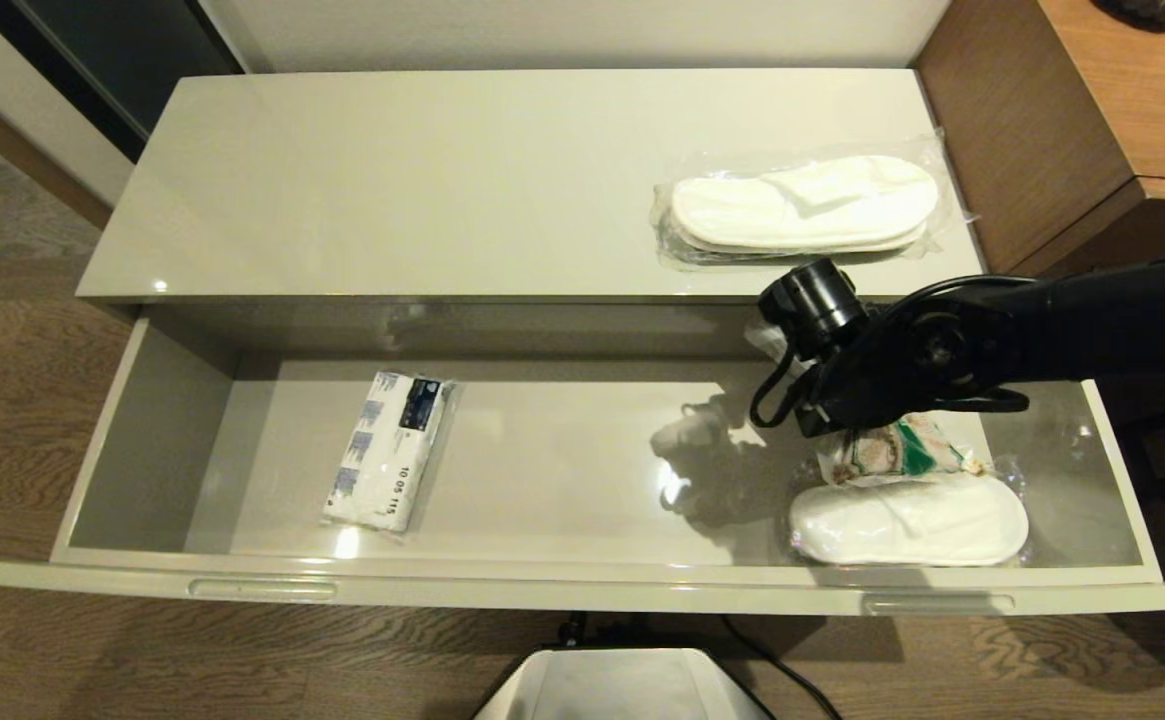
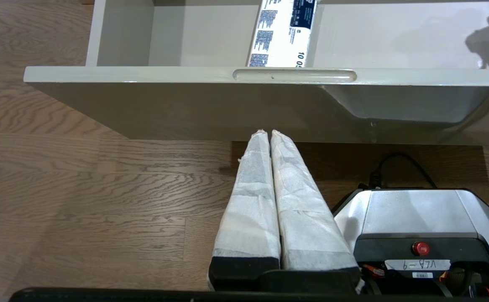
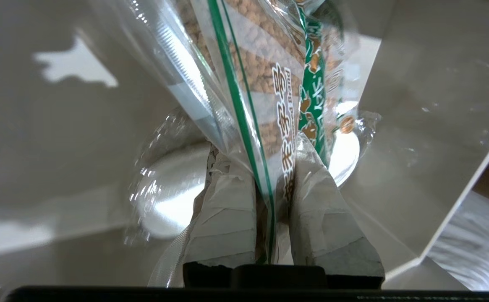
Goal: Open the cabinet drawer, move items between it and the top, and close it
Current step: Take out the solid drinks from the drawer
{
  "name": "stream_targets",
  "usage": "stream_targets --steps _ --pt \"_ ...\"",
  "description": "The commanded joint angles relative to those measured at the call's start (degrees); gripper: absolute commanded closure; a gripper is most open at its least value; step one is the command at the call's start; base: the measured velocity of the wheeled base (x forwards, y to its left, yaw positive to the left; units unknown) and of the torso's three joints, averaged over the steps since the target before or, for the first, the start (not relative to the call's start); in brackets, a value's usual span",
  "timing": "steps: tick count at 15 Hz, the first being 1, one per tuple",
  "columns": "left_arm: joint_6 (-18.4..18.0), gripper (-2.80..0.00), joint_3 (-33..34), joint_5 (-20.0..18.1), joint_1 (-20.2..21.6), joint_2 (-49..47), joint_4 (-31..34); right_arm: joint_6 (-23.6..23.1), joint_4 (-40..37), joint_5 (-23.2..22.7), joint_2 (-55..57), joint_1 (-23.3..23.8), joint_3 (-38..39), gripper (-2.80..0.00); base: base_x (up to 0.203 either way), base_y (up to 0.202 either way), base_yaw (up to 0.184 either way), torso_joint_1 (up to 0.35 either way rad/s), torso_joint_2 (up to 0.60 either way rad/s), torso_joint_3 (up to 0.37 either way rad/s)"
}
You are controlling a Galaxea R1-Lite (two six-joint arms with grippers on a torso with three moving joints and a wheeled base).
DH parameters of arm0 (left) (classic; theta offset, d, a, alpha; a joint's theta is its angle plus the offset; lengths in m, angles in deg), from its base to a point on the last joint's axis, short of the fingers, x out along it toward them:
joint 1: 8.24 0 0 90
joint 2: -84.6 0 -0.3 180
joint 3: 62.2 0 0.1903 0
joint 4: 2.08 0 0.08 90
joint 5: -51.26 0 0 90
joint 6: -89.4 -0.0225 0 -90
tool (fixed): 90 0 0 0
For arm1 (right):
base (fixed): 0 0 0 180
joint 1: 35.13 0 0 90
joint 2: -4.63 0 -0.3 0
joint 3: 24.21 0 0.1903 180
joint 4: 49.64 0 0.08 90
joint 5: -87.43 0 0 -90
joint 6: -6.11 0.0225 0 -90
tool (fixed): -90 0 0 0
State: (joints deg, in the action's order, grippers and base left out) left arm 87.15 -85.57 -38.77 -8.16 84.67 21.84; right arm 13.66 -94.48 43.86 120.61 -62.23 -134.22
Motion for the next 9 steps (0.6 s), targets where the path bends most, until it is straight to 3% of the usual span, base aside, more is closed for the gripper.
stream_targets --steps 1,3,9 --pt "0.0 0.00 0.0 0.0 0.0 -0.1 0.0 0.1 -2.7 -1.2 -6.1 -1.6 0.0 0.00 0.000 0.000 0.000 0.000 0.00 0.000" --pt "0.0 0.00 0.0 0.0 0.0 -0.1 0.0 0.6 -6.9 -3.1 -9.8 -3.3 0.1 0.00 0.000 0.000 0.000 0.000 0.00 0.000" --pt "0.0 0.00 0.0 0.0 0.0 -0.1 0.0 8.6 -23.4 -5.4 -18.3 -6.5 -3.4 0.00 0.000 0.000 0.000 0.000 0.00 0.000"
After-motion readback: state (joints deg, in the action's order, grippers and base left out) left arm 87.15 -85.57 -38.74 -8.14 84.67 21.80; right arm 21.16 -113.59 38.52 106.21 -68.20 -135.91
